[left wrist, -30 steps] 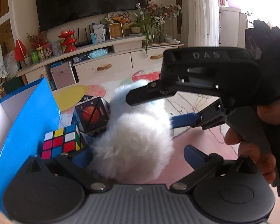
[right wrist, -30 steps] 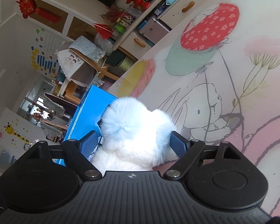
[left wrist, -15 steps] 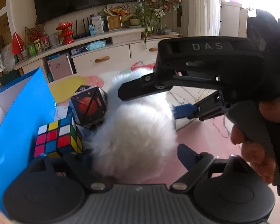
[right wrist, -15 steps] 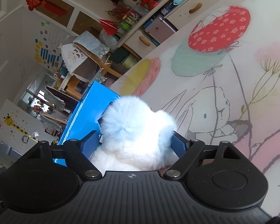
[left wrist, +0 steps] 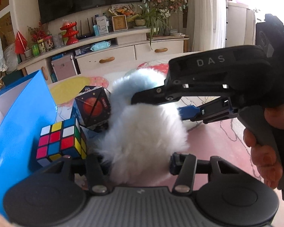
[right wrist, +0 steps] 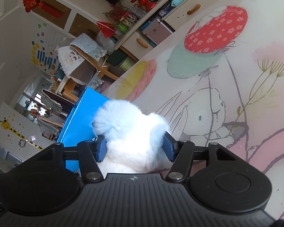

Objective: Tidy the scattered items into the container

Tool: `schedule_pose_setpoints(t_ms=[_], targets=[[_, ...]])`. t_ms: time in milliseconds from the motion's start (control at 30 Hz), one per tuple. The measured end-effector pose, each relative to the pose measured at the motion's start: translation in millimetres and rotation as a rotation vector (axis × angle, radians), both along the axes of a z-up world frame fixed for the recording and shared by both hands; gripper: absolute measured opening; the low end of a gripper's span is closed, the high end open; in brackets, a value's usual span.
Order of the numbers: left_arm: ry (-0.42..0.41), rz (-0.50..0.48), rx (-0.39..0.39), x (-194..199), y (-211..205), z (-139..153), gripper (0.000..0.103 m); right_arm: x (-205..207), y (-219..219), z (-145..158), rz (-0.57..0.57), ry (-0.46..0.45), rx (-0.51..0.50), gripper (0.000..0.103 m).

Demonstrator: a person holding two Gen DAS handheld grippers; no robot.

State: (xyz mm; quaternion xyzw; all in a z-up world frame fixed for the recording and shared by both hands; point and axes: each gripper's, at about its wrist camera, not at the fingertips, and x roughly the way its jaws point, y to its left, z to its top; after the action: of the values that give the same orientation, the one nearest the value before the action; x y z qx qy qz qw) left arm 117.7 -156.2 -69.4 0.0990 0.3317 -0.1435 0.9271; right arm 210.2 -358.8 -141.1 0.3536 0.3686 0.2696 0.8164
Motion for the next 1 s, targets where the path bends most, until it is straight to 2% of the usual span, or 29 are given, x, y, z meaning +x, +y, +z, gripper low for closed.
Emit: schedule_pose_setpoints(t_ms=[767,900,1000], targets=[[-0.061,0.0,-0.133,-16.0,8.7,15.9,0.049,-21.0,-5.9,23.6,0.046,-0.031,0.005,0.066],[-0.073,-0.006,-0.153,-18.9,8.5,21.3,0.049,-26.4,-9.3,27.0,0.056,-0.033,0.023,0.06],[-0.072,-0.011,-0.147,-20.5,6.6,23.7,0.049,-29.9,-10.8,28.9,0.058,-0.034,0.025,0.06]])
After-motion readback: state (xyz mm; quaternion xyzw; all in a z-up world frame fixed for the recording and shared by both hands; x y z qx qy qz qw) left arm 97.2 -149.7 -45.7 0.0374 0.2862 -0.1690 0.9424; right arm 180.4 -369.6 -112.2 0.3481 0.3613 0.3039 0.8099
